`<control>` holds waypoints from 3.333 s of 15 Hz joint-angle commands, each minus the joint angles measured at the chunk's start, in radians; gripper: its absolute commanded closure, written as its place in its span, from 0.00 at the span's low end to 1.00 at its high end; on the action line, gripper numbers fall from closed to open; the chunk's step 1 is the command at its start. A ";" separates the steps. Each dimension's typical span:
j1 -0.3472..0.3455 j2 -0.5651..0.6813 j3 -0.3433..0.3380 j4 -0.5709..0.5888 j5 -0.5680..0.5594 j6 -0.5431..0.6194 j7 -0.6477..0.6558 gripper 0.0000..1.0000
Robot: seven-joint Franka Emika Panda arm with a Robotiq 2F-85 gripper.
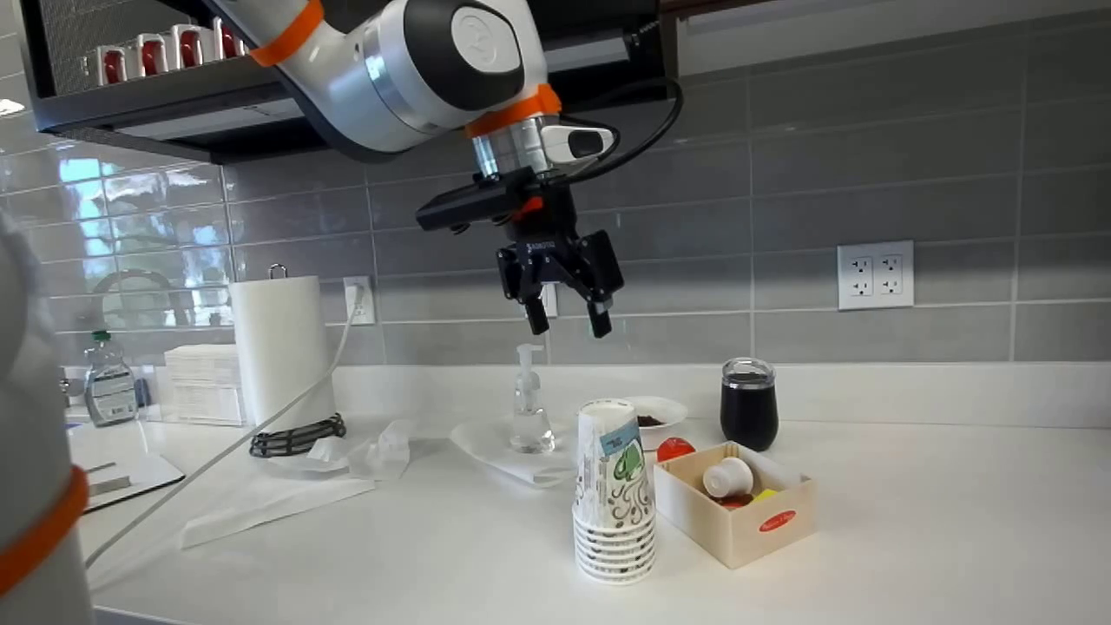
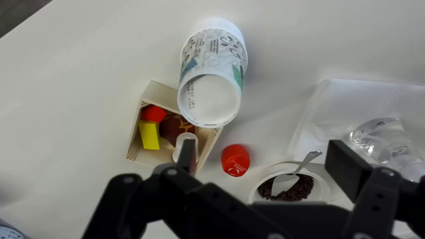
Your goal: Fold one white napkin in the half.
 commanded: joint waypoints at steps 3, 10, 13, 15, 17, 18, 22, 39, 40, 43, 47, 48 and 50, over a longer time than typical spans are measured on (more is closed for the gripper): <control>0.027 0.031 -0.004 0.016 0.005 0.020 -0.025 0.00; 0.234 0.171 -0.009 0.094 0.118 0.119 -0.236 0.00; 0.343 0.222 0.008 0.126 0.208 0.163 -0.338 0.00; 0.415 0.264 0.022 0.146 0.274 0.198 -0.411 0.00; 0.488 0.307 0.022 0.161 0.374 0.246 -0.517 0.00; 0.530 0.326 0.018 0.161 0.450 0.274 -0.584 0.00; 0.686 0.402 -0.035 0.179 0.779 0.318 -0.866 0.00; 0.457 0.836 0.103 0.468 1.098 0.121 -1.315 0.00; 0.435 0.860 0.126 0.488 1.086 0.111 -1.316 0.00; 0.386 0.924 0.170 0.546 1.028 0.087 -1.302 0.00; 0.346 0.990 0.210 0.609 0.961 0.067 -1.292 0.00; 0.340 1.001 0.219 0.621 0.949 0.063 -1.289 0.00; 0.329 1.024 0.234 0.643 0.923 0.051 -1.282 0.00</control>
